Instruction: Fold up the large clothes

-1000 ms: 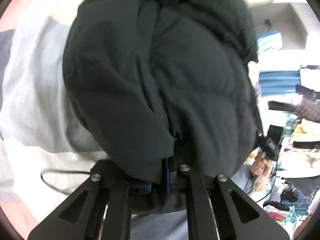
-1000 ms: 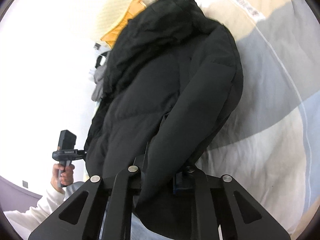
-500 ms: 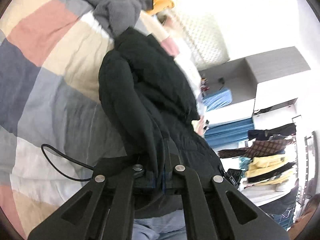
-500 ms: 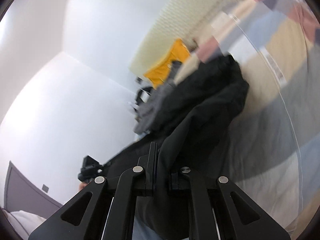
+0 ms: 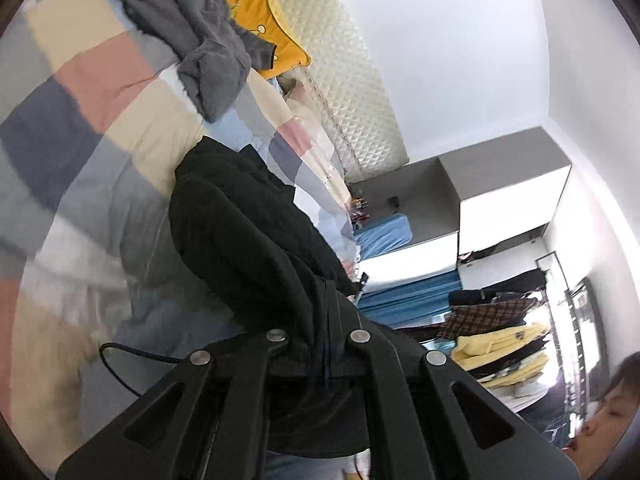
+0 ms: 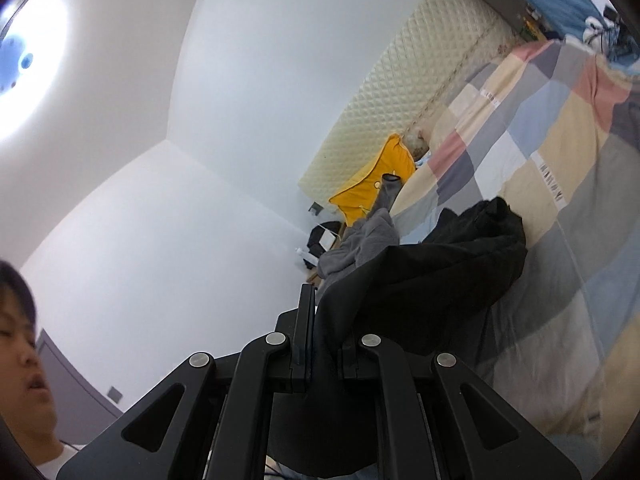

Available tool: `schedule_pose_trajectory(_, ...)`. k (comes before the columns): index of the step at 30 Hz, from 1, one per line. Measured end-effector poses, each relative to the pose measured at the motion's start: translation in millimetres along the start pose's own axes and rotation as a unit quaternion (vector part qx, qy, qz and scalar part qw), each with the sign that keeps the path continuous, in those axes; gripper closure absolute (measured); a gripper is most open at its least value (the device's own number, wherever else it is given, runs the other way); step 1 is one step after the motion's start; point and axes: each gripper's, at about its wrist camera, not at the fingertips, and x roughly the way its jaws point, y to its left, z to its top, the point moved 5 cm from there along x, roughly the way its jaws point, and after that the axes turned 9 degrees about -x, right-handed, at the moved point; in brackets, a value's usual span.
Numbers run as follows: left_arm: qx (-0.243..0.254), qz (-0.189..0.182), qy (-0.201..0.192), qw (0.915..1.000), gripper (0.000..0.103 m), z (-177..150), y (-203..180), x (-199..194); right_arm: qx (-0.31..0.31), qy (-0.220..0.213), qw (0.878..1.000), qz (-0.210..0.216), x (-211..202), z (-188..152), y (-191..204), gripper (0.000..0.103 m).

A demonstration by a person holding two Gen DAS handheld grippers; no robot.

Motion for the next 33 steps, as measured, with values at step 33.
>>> schedule_pose_trajectory(33, 0.011, 0.158, 0.026, 0.9870, 0.099, 117, 0, 127, 0.178, 0.047, 0.965, -0.188, 162, 80, -190, 0.097)
